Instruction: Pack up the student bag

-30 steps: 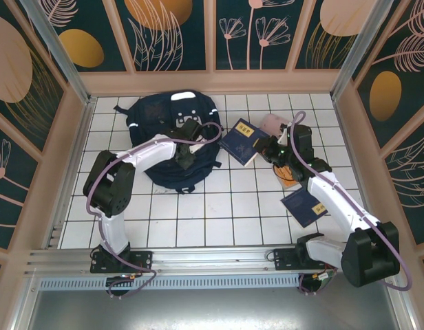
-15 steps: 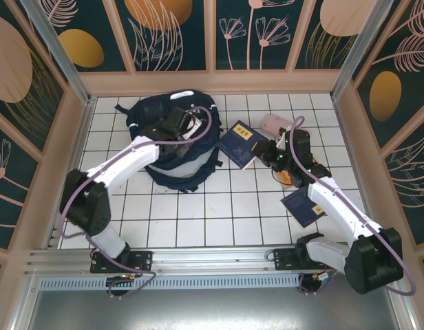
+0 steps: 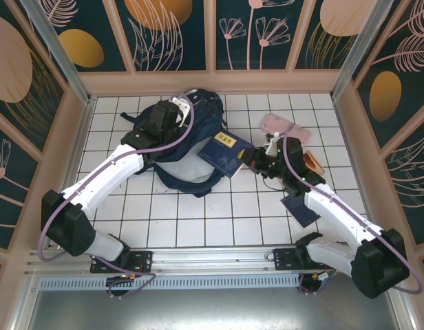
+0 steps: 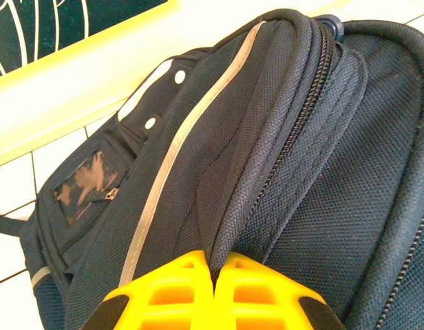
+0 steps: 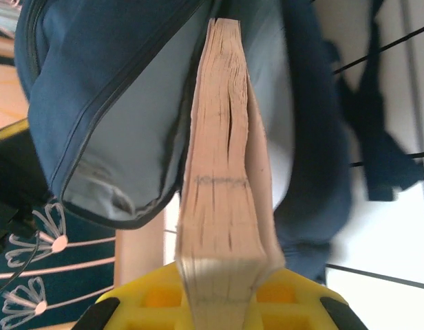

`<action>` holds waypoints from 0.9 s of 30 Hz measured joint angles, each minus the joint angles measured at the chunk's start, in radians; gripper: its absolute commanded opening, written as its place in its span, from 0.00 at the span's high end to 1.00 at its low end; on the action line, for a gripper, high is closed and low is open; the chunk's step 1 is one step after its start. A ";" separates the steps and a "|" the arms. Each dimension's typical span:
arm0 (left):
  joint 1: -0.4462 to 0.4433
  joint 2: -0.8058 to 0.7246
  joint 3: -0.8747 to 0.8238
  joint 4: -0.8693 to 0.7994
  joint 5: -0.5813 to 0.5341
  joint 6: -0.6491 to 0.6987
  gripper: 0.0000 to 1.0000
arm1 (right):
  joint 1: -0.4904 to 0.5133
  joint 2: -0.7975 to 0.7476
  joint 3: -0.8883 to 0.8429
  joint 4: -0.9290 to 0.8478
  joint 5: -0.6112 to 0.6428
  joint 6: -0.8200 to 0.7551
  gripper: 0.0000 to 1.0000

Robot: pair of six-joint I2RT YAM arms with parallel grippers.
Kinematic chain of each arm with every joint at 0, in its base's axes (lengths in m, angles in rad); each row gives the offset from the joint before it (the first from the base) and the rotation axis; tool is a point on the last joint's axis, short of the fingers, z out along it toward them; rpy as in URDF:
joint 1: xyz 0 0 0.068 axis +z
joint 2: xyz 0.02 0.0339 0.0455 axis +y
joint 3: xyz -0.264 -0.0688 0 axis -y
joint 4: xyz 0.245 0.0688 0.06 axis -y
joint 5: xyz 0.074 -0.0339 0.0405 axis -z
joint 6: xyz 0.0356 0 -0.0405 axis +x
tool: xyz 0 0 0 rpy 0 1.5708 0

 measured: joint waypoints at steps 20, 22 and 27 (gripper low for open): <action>0.000 0.005 0.002 0.008 0.026 -0.124 1.00 | 0.180 0.842 0.496 0.450 0.358 0.283 0.95; 0.000 0.005 0.002 0.008 0.023 -0.127 1.00 | 0.187 0.921 0.556 0.462 0.398 0.314 0.93; 0.000 0.005 0.002 0.007 0.011 -0.139 1.00 | 0.207 1.052 0.648 0.475 0.458 0.383 0.80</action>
